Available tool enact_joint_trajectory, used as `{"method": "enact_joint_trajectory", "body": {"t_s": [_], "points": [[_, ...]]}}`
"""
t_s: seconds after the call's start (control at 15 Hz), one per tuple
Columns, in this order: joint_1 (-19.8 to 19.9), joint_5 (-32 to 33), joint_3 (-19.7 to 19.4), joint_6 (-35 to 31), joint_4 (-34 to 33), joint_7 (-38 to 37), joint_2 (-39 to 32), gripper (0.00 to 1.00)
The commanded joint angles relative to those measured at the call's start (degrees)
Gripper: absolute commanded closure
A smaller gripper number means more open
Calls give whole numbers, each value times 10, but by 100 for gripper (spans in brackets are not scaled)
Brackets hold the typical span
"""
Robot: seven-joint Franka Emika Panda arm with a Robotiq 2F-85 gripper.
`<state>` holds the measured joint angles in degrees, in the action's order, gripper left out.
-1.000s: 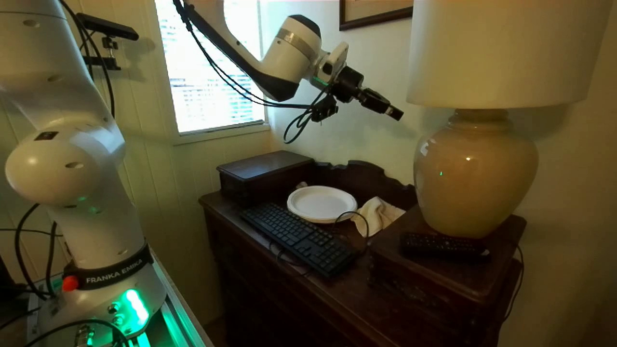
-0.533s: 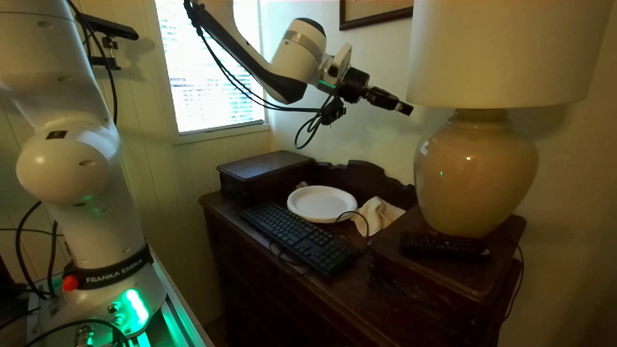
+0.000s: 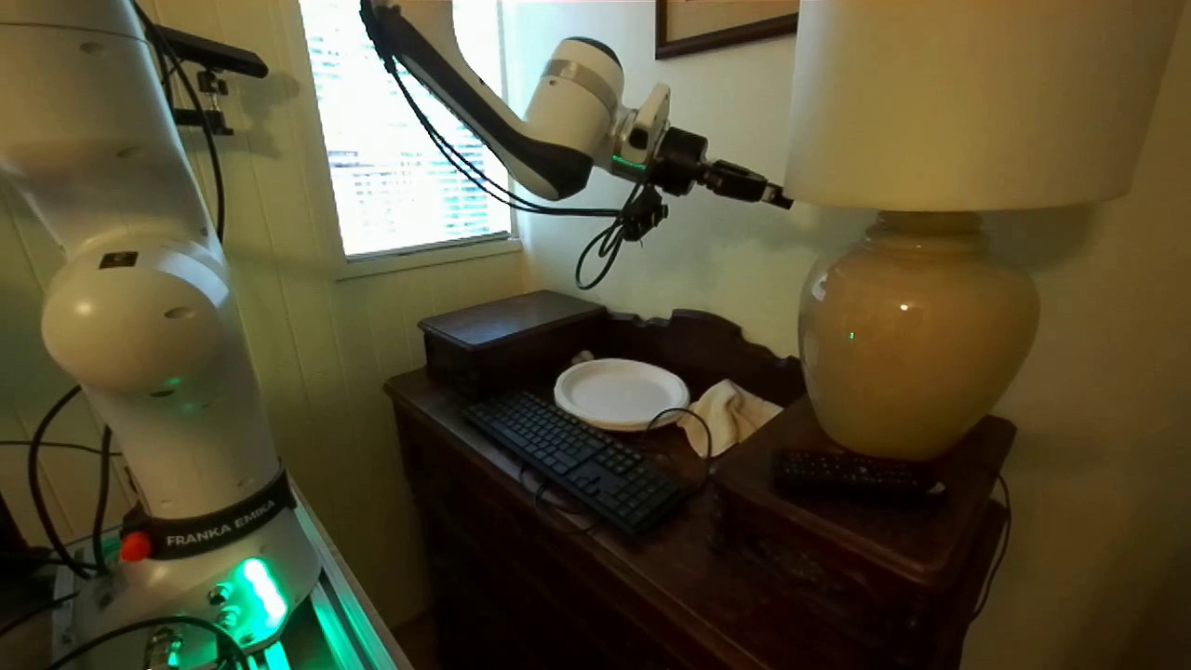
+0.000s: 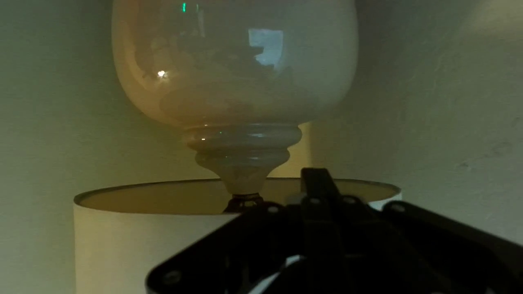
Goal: Move the lamp shade slightly to the left
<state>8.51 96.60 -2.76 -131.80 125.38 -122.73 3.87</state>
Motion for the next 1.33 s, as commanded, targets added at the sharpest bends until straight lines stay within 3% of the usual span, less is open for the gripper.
{"method": "enact_joint_trajectory", "body": {"t_s": [0.0, 1.27], "points": [[-16, 33, -9, 15, -6, -30, -2, 100], [-34, 72, -5, 55, 2, -65, 19, 100]]}}
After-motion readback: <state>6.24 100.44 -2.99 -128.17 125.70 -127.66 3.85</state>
